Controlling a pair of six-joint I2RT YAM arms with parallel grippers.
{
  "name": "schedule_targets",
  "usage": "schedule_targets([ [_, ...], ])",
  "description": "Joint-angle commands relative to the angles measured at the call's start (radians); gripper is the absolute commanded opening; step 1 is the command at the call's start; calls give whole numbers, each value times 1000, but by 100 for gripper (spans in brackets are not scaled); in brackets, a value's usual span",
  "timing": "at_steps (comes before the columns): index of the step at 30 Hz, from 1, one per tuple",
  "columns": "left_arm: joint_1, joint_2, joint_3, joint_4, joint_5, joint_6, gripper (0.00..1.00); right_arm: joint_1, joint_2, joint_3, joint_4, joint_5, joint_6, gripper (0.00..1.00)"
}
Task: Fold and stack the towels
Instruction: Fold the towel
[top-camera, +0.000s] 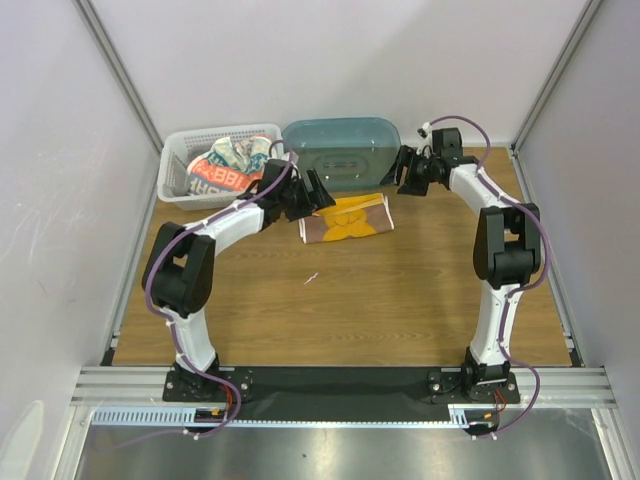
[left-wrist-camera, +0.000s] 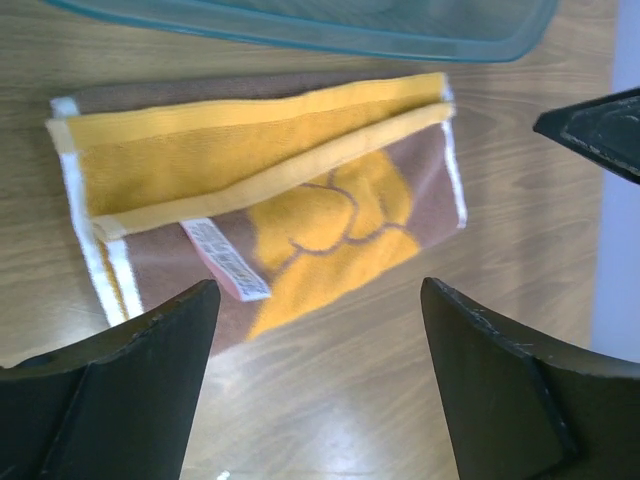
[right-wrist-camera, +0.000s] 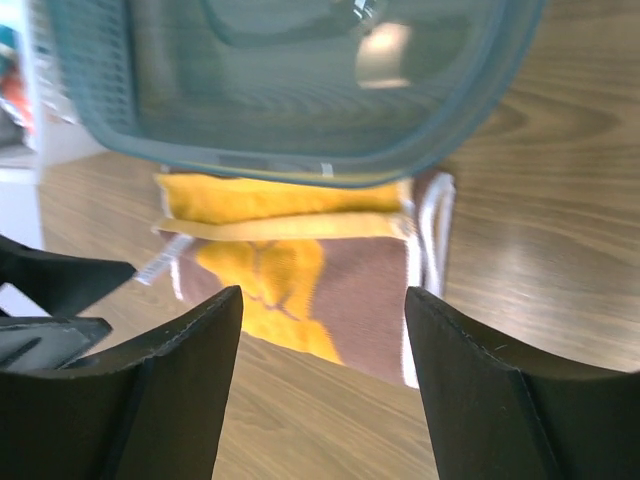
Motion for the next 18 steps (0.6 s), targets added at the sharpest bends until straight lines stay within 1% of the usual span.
schedule_targets([
  [1,-3,27,-16,44,-75,60,87,-5,36,-27,-1,12,-63,69],
  [6,-24,24,-30,10,-181,110,87,5,42,-77,20,-6,-69,67],
  [8,-29,35,-30,-1,-195,122,88,17,48,-85,28,-6,-76,66],
  [12,-30,73,-37,21,-158,128,87,41,69,-96,19,9,-101,65],
  [15,-36,98,-44,30,-147,123,84,48,74,-114,19,22,-106,62],
  [18,-43,104,-48,22,-153,126,79,46,69,-128,2,45,-121,58],
])
